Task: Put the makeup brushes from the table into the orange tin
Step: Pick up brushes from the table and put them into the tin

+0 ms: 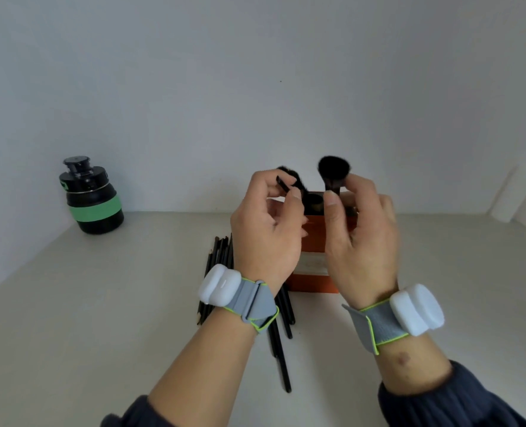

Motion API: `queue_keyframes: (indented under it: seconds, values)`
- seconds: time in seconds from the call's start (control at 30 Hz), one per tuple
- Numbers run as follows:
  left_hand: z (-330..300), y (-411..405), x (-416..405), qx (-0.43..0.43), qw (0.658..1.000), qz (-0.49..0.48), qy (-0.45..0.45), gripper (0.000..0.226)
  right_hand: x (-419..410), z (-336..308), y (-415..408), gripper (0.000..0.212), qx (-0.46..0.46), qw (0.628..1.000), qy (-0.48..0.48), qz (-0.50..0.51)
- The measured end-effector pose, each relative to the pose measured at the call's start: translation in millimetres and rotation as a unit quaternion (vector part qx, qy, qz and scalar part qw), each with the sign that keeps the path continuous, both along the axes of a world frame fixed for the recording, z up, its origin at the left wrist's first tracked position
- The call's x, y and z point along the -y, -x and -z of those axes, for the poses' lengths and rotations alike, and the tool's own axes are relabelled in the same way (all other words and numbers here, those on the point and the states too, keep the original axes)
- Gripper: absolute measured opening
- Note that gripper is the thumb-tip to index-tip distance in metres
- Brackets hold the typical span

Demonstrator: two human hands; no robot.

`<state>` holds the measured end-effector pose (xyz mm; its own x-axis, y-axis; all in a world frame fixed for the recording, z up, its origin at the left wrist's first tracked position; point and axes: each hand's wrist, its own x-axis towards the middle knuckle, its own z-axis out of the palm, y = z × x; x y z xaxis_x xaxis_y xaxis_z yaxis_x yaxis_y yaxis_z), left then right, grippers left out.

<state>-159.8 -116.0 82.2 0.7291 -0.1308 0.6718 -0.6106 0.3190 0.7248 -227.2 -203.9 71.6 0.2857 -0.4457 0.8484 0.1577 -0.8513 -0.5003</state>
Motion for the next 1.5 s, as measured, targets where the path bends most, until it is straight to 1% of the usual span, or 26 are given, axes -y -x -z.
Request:
queue_keyframes:
  seconds: [0.03, 0.07, 0.27, 0.4, 0.57, 0.7, 0.8, 0.87, 0.93, 1.03, 1.1, 1.17, 1.23, 1.33, 1.4, 1.5]
  values:
    - [1.0, -0.9, 0.0, -0.001, 1.000, -0.007, -0.005, 0.012, -0.4, 0.4, -0.4, 0.021, -0.005, 1.000, -0.001, 0.003]
    - [2.0, -1.8, -0.2, -0.002, 1.000, -0.016, -0.013, 0.011, -0.6, 0.9, -1.0, 0.019, -0.012, 1.000, -0.002, 0.003]
    - [8.4, -5.9, -0.4, 0.029, 0.995, -0.073, -0.062, 0.016, 0.5, 3.0, -3.5, 0.012, -0.056, 0.997, 0.030, 0.037]
    - [13.4, -7.5, -1.0, 0.070, 0.988, -0.104, -0.091, 0.026, 1.4, 5.5, -4.5, 0.016, -0.081, 0.995, 0.001, 0.052]
    - [18.0, -10.2, -2.4, 0.056, 0.989, -0.095, -0.096, 0.026, -0.5, 5.7, -5.6, 0.023, -0.095, 0.994, -0.014, 0.056]
    - [20.6, -17.3, -10.4, 0.030, 0.993, -0.076, -0.088, 0.030, -5.8, 3.2, -3.2, 0.028, -0.059, 0.997, -0.014, 0.039]
    - [21.7, -27.3, -18.1, 0.011, 0.993, -0.076, -0.090, 0.031, -9.0, 2.2, 2.3, 0.028, 0.022, 0.999, -0.005, 0.036]
    - [23.1, -35.3, -25.7, 0.010, 0.991, -0.081, -0.102, 0.026, -13.1, 3.2, 4.2, 0.029, 0.068, 0.997, 0.001, 0.032]
    - [24.9, -43.9, -34.7, 0.021, 0.988, -0.090, -0.126, 0.022, -17.5, 4.7, 4.0, 0.026, 0.078, 0.997, 0.012, 0.010]
    - [29.5, -59.9, -50.7, 0.031, 0.978, -0.101, -0.179, 0.021, -25.4, 8.5, 1.7, 0.016, 0.052, 0.997, 0.033, -0.052]
    - [33.8, -71.4, -61.8, 0.028, 0.966, -0.109, -0.233, 0.022, -32.1, 12.4, -0.4, 0.011, 0.023, 0.995, 0.037, -0.089]
    - [39.4, -81.5, -71.6, 0.016, 0.946, -0.118, -0.300, 0.022, -39.9, 17.3, -2.5, 0.011, -0.009, 0.993, 0.030, -0.115]
    - [45.5, -88.4, -78.9, 0.005, 0.918, -0.122, -0.377, 0.022, -47.1, 22.7, -4.4, 0.010, -0.054, 0.989, 0.034, -0.133]
    - [51.2, -96.4, -87.4, -0.022, 0.869, -0.114, -0.482, 0.027, -53.9, 29.9, -8.2, 0.011, -0.143, 0.977, 0.076, -0.137]
    - [51.9, -100.1, -92.4, -0.039, 0.841, -0.117, -0.527, 0.033, -56.1, 33.7, -11.2, 0.011, -0.199, 0.965, 0.100, -0.140]
    - [52.5, -102.5, -95.1, -0.053, 0.817, -0.139, -0.557, 0.037, -57.3, 39.3, -16.6, 0.011, -0.261, 0.948, 0.128, -0.128]
